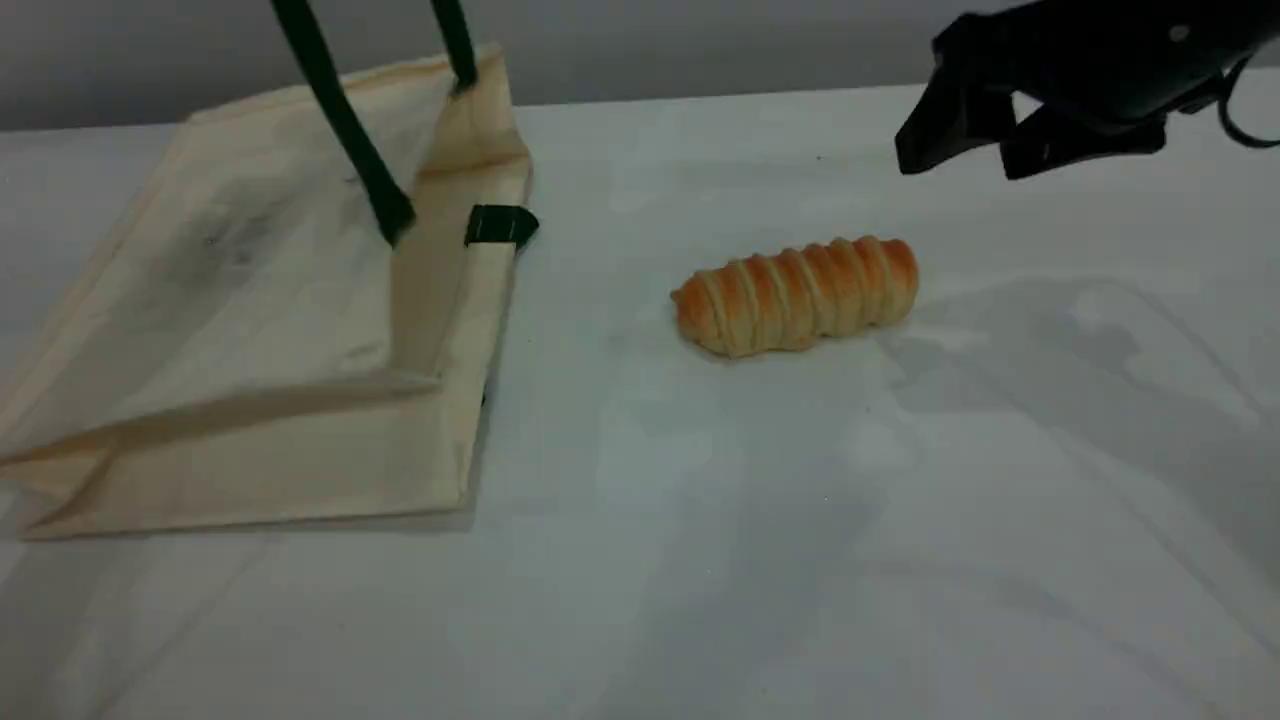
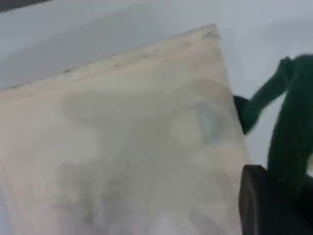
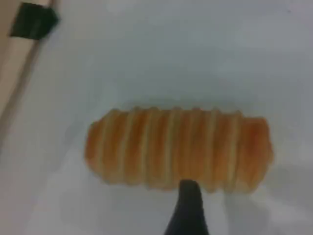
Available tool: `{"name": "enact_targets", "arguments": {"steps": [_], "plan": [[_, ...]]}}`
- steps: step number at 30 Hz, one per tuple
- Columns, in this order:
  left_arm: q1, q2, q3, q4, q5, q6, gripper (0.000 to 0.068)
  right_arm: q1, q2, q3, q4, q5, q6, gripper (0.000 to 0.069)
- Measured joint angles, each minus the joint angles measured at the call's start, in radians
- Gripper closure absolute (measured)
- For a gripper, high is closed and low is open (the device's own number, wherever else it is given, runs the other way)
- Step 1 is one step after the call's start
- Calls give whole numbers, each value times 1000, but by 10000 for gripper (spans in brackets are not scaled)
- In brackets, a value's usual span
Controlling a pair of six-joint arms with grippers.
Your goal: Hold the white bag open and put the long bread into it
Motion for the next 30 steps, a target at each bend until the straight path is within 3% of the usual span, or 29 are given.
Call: {"name": "enact_targets", "arguments": {"steps": [4, 13, 24, 30], "plan": [[0, -70, 0, -11, 77, -1, 596, 0, 83, -60, -4, 0, -39, 160], [0, -191, 1, -154, 215, 80, 596, 0, 169, -107, -5, 1, -99, 160], [-1, -197, 2, -190, 209, 91, 596, -1, 258, -152, 2, -29, -154, 160], [-2, -216, 2, -266, 208, 125, 596, -1, 279, -180, 11, -20, -165, 160]]}}
